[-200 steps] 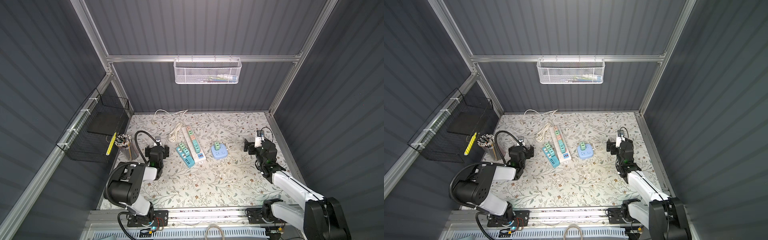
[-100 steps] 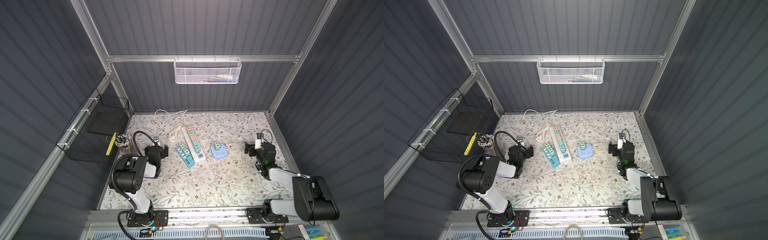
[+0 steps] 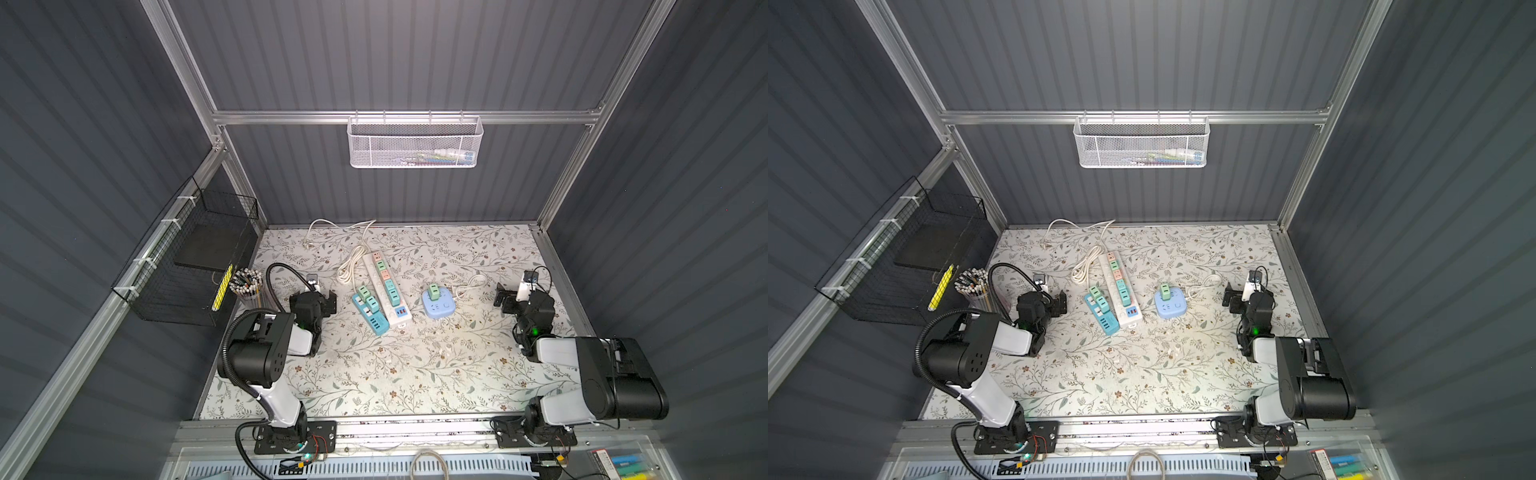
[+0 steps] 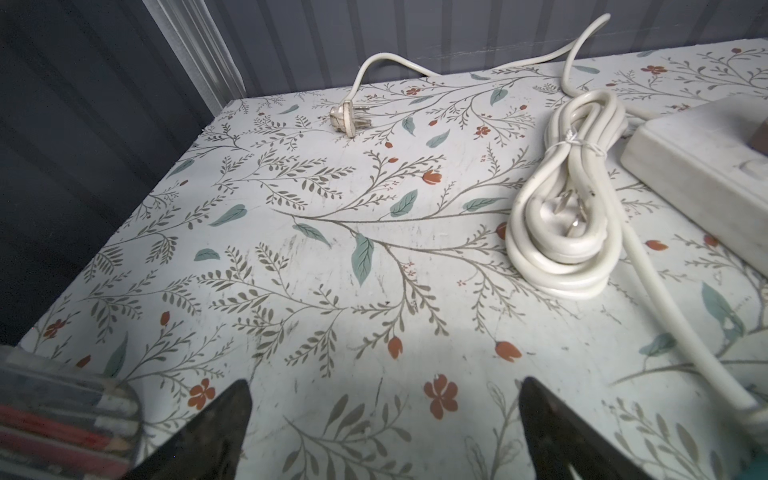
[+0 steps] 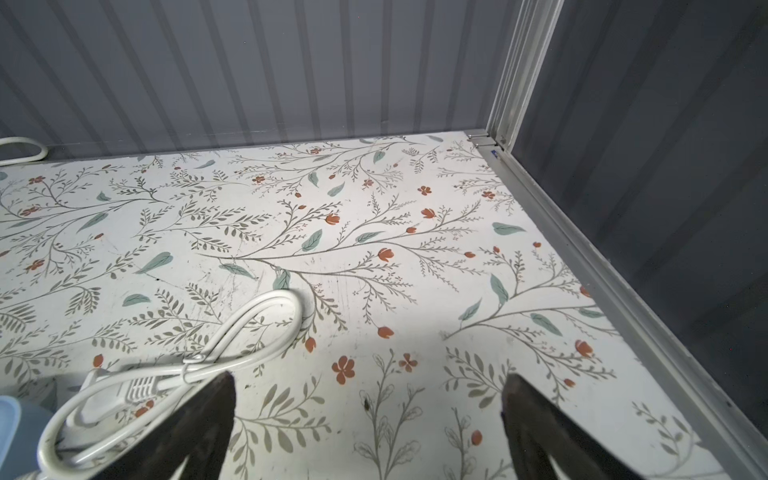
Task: Insert the plug
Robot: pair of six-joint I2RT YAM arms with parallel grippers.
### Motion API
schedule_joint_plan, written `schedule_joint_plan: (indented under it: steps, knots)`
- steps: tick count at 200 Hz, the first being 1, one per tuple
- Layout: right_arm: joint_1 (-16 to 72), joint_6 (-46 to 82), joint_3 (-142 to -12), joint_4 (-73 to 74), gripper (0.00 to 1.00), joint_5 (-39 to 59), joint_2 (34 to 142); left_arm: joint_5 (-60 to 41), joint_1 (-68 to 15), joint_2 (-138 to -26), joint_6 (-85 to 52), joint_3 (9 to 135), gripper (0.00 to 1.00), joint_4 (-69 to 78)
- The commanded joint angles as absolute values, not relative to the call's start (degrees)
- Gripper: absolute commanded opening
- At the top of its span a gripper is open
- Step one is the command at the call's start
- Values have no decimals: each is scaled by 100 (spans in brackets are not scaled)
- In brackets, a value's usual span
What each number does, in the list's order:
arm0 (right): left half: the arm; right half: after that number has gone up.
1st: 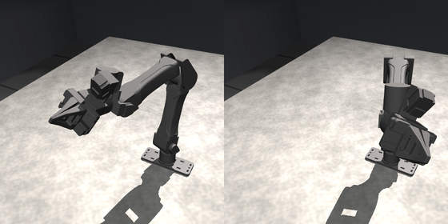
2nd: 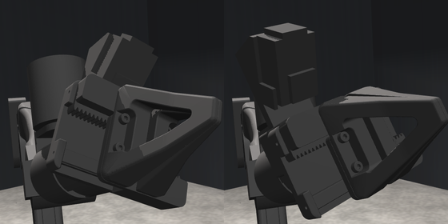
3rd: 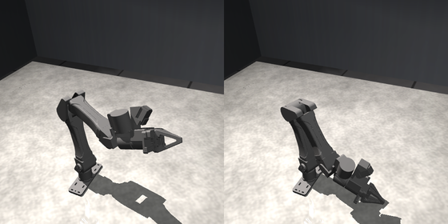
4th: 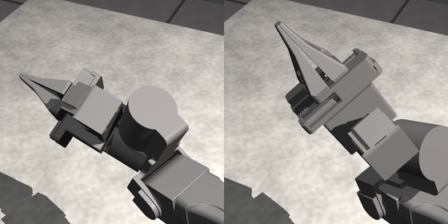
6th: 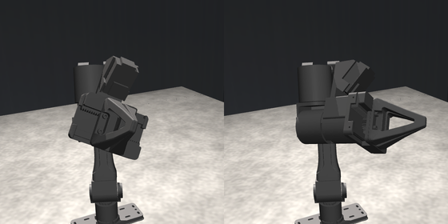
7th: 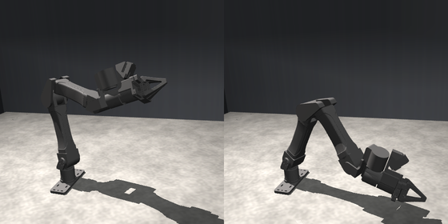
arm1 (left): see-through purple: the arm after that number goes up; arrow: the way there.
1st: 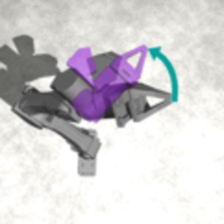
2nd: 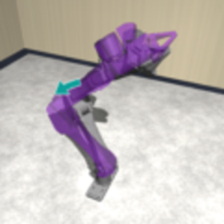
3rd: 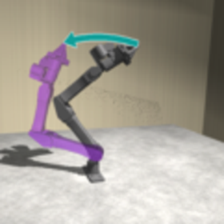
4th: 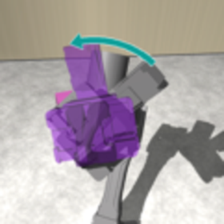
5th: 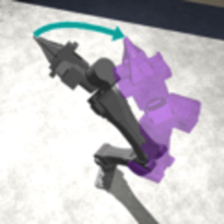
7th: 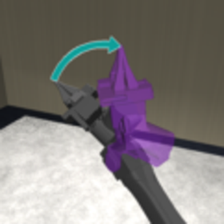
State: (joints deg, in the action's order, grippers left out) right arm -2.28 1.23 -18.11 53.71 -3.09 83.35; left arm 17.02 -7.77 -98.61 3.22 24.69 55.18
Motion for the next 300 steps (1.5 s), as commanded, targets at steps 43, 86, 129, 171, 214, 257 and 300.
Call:
schedule_joint_plan:
  steps: [43, 86, 129, 171, 214, 257, 300]
  knots:
    - [-307, 288, -1857, 5569, 99, -172, 8347, 1678, -729, -9826, 240, 2558, 100, 5498]
    - [-300, 298, -1849, 5590, 99, -176, 8350, 1677, -726, -9826, 241, 2565, 100, 5493]
    - [-303, 295, -1852, 5590, 99, -167, 8345, 1676, -725, -9822, 241, 2558, 100, 5502]
    - [-301, 299, -1854, 5590, 99, -172, 8349, 1670, -728, -9826, 240, 2555, 100, 5502]
    - [-307, 299, -1860, 5590, 99, -174, 8351, 1675, -724, -9826, 237, 2560, 100, 5502]
    - [-307, 298, -1860, 5582, 99, -176, 8352, 1673, -722, -9826, 237, 2562, 100, 5502]
    - [-300, 298, -1855, 5585, 99, -173, 8350, 1677, -729, -9826, 237, 2549, 100, 5502]
